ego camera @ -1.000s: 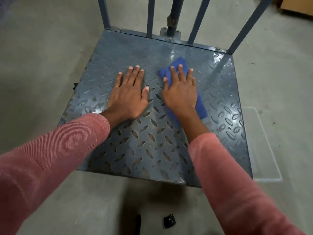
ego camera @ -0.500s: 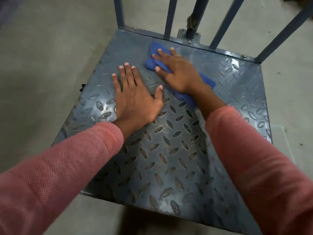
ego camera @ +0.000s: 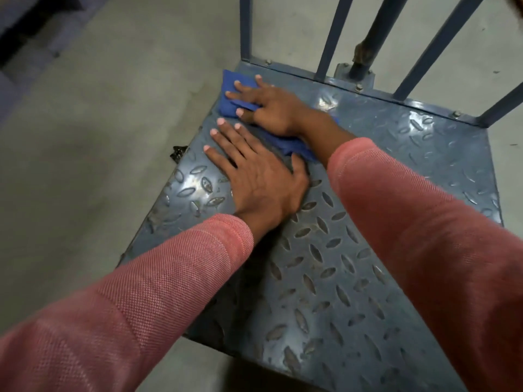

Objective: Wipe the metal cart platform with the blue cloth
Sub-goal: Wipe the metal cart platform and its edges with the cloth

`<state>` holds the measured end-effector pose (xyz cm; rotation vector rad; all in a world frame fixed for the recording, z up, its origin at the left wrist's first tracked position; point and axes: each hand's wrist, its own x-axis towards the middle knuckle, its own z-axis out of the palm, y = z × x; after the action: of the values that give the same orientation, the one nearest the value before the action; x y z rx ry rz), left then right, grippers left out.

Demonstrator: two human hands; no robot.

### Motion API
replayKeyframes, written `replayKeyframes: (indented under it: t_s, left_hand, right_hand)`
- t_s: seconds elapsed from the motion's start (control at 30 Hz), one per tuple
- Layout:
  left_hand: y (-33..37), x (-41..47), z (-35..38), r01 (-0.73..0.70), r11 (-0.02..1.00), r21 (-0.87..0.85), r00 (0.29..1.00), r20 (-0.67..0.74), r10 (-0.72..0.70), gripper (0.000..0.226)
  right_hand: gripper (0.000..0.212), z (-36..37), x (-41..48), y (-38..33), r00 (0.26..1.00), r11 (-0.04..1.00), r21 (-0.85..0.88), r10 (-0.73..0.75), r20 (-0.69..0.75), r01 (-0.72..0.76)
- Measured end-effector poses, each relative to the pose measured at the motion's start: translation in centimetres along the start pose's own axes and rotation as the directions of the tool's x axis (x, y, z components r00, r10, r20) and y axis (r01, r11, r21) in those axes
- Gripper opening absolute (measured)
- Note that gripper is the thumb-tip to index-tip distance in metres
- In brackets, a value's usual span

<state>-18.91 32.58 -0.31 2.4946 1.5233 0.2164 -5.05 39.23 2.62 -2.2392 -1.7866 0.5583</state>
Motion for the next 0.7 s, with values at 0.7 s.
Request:
replayKeyframes:
  t_s: [0.7]
  left_hand:
    - [-0.4, 0.1, -1.9, -0.136, 0.987, 0.085, 0.966, 0.231, 0.113, 0.086]
  right_hand:
    - [0.053, 4.3, -17.1, 1.6, 0.785, 0.878, 0.039, 0.446, -0.43, -0.477]
